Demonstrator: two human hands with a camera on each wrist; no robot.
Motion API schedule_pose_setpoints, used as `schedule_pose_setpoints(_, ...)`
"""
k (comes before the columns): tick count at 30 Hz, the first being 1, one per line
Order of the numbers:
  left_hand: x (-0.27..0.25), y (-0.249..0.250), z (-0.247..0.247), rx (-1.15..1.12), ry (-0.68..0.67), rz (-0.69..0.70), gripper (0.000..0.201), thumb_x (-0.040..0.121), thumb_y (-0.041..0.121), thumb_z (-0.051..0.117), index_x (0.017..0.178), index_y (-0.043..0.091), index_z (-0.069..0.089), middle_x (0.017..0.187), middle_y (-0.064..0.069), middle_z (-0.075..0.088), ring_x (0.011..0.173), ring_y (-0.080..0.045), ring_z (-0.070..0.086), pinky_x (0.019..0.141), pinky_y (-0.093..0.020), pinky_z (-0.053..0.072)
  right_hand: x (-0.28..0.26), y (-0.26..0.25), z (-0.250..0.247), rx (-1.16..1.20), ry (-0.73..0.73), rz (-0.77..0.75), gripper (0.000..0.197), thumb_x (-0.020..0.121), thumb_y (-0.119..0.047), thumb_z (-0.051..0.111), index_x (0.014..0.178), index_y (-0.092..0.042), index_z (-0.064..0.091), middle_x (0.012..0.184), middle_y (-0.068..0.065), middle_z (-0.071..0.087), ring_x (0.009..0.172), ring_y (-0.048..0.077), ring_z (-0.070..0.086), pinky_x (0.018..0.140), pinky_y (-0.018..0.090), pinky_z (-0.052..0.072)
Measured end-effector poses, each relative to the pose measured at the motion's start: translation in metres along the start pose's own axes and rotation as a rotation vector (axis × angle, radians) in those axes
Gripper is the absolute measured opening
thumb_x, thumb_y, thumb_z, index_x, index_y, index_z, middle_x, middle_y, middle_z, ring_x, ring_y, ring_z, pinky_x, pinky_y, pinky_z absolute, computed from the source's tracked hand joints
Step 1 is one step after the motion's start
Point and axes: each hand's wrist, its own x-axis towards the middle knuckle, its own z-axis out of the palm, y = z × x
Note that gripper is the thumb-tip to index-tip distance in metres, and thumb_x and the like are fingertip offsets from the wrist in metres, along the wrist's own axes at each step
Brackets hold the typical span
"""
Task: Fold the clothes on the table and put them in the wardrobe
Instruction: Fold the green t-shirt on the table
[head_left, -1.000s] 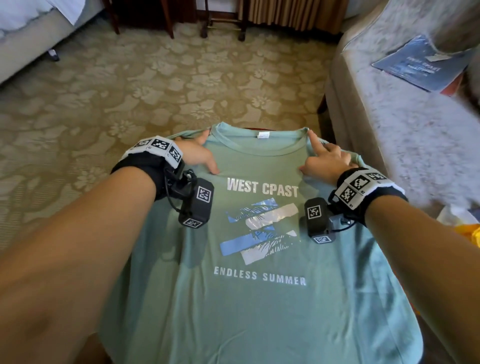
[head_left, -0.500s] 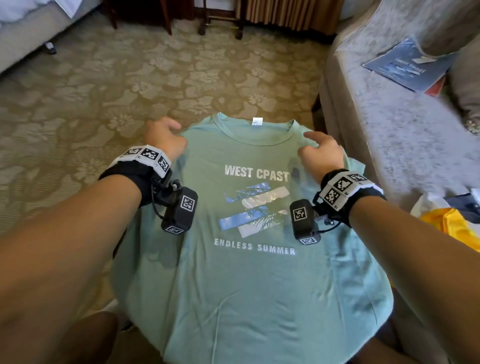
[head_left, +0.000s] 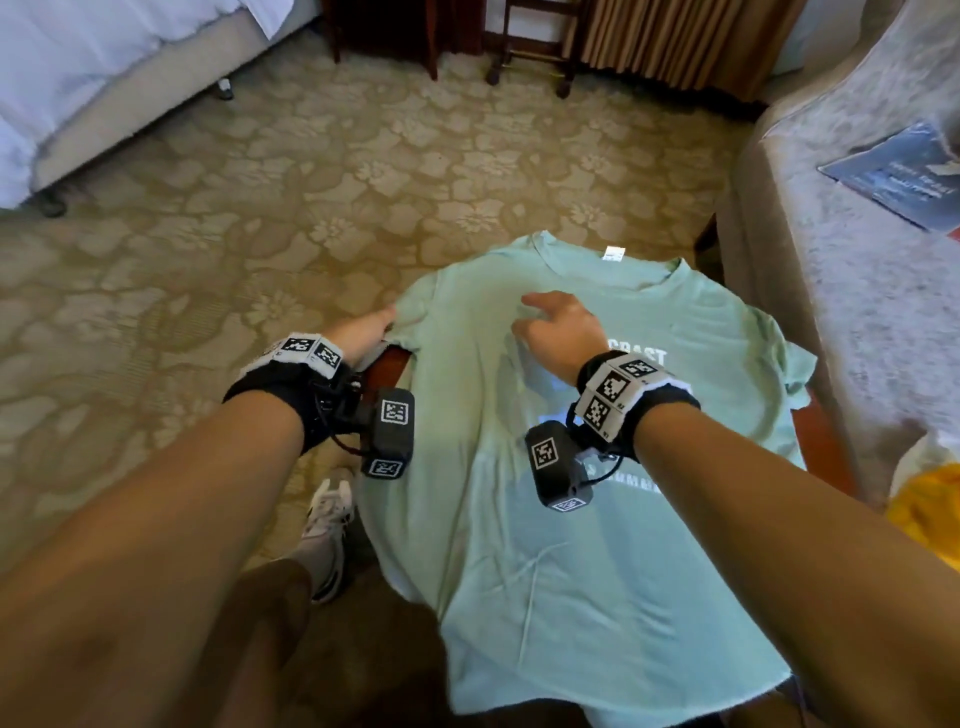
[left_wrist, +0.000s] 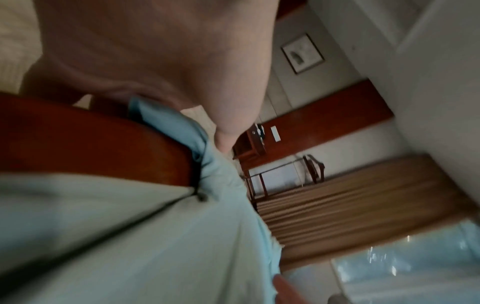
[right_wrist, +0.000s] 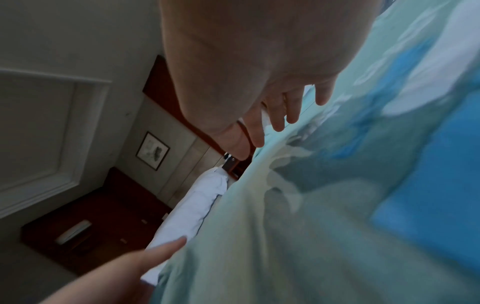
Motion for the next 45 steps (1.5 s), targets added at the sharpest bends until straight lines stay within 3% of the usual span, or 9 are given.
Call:
schedule_pose_setpoints(7,-0.010,0.006,-0.009,-0.124,0.015,-0.024,0.045,0.102,0.023,0.043,0.140,-0.002,0.043,0.145,-0.019,0.045,0.132,-0.035,0.045,0.071,-0.026,0.047,0.002,-0.028,0.039,-0.228,-0.183,-0.060,0.059,0.095,-0.051,0.046,0.152,-0.044,0.028,0.165,-0.008,0.008,0.151,0.014,0.007,0.122,0.048,0.001)
schedule_pose_setpoints(10,-0.004,-0.002,-0.007,-0.240,0.014,-0.052,0.045,0.103,0.022,0.040,0.141,-0.004,0.040,0.145,-0.019,0.044,0.116,-0.029,0.057,0.058,-0.023,0.041,0.007,-0.027,0.046,-0.300,-0.100,-0.061,0.061,0.090,-0.053,0.050,0.147,-0.048,0.032,0.160,-0.009,0.018,0.147,0.017,0.013,0.117,0.048,0.009)
schedule_pose_setpoints(16,0.012,-0.004,-0.017,-0.382,-0.003,-0.104,0.025,0.097,0.014,0.053,0.114,-0.002,0.060,0.102,-0.016,0.063,0.077,-0.026,0.060,0.075,-0.033,0.052,0.032,-0.036,0.028,-0.234,-0.041,0.018,0.057,0.090,-0.043,0.050,0.145,-0.044,0.037,0.147,0.001,0.036,0.135,0.027,0.029,0.105,0.047,0.024)
schedule_pose_setpoints(22,0.032,0.021,-0.044,-0.563,0.112,-0.014,0.023,0.090,0.020,0.065,0.109,0.007,0.066,0.105,-0.013,0.071,0.093,-0.027,0.070,0.090,-0.047,0.054,0.078,-0.042,0.012,-0.029,0.256,0.158,0.046,0.093,-0.027,0.053,0.137,-0.019,0.048,0.141,0.010,0.040,0.128,0.031,0.045,0.109,0.044,0.039)
schedule_pose_setpoints(25,0.039,0.029,-0.049,-0.517,0.143,0.055,0.007,0.087,0.020,0.067,0.093,0.018,0.069,0.108,-0.012,0.071,0.100,-0.030,0.068,0.092,-0.053,0.052,0.101,-0.036,0.003,-0.097,0.252,0.358,0.065,0.092,-0.043,0.056,0.144,-0.008,0.037,0.147,0.015,0.035,0.135,0.034,0.035,0.109,0.045,0.033)
schedule_pose_setpoints(31,0.028,0.036,-0.046,-0.536,0.238,0.190,0.018,0.085,0.002,0.068,0.077,0.018,0.069,0.103,-0.013,0.070,0.099,-0.027,0.066,0.090,-0.040,0.055,0.122,-0.016,-0.007,0.015,0.182,0.332,0.035,0.085,-0.051,0.062,0.116,-0.036,0.063,0.122,0.003,0.065,0.116,0.030,0.058,0.104,0.044,0.044)
schedule_pose_setpoints(35,0.028,0.039,-0.046,-0.701,0.340,0.302,0.020,0.082,-0.004,0.067,0.085,0.015,0.071,0.104,-0.015,0.071,0.093,-0.027,0.068,0.087,-0.036,0.056,0.126,-0.017,-0.015,0.345,0.399,0.256,0.007,0.091,-0.033,0.059,0.095,-0.028,0.055,0.098,0.000,0.066,0.095,0.025,0.063,0.090,0.037,0.053)
schedule_pose_setpoints(39,0.027,0.040,-0.049,-0.746,0.377,0.330,0.023,0.088,-0.002,0.061,0.099,0.016,0.070,0.109,-0.012,0.070,0.093,-0.023,0.069,0.082,-0.034,0.057,0.131,-0.017,-0.017,0.278,0.411,0.210,0.014,0.099,-0.033,0.049,0.110,-0.025,0.054,0.106,0.001,0.061,0.097,0.023,0.058,0.084,0.028,0.043)
schedule_pose_setpoints(45,0.024,0.029,-0.043,-0.468,0.025,0.108,0.054,0.094,0.005,0.051,0.144,0.024,0.040,0.124,-0.004,0.062,0.103,-0.021,0.062,0.081,-0.044,0.050,0.126,-0.012,0.000,-0.013,0.302,0.240,0.041,0.095,-0.043,0.048,0.134,-0.031,0.049,0.137,0.003,0.055,0.133,0.030,0.040,0.110,0.046,0.032)
